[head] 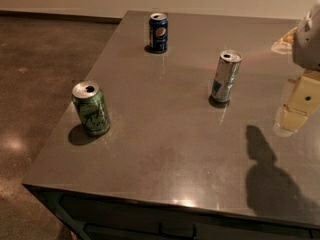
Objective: Move green can near redbull can
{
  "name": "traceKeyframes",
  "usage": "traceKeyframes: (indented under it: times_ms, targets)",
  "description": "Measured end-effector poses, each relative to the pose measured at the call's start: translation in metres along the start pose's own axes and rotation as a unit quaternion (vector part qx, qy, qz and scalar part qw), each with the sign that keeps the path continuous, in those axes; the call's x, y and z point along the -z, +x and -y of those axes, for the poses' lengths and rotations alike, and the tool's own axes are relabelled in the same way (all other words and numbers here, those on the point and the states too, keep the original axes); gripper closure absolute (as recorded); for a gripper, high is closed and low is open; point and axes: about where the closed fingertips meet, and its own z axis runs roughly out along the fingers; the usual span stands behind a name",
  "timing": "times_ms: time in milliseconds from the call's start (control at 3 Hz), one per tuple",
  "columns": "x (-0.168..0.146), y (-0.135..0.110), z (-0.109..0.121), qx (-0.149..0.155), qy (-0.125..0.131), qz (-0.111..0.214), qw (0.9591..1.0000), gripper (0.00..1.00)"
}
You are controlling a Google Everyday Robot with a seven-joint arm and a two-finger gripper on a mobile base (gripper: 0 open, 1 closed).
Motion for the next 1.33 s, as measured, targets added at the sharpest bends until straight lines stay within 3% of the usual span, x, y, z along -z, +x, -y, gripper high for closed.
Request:
traceKeyframes:
  times_ms: [667, 1000, 1333]
  targets:
    - [0.000, -0.009, 0.001, 0.009, -0.003, 0.000, 1.0000, 0.00]
    - [-0.001, -0.042, 0.000, 0.024, -0.012, 0.016, 0.9995, 0.00]
    - [-0.010, -0.091, -0.006, 0.044, -0.014, 0.037, 0.9982, 0.00]
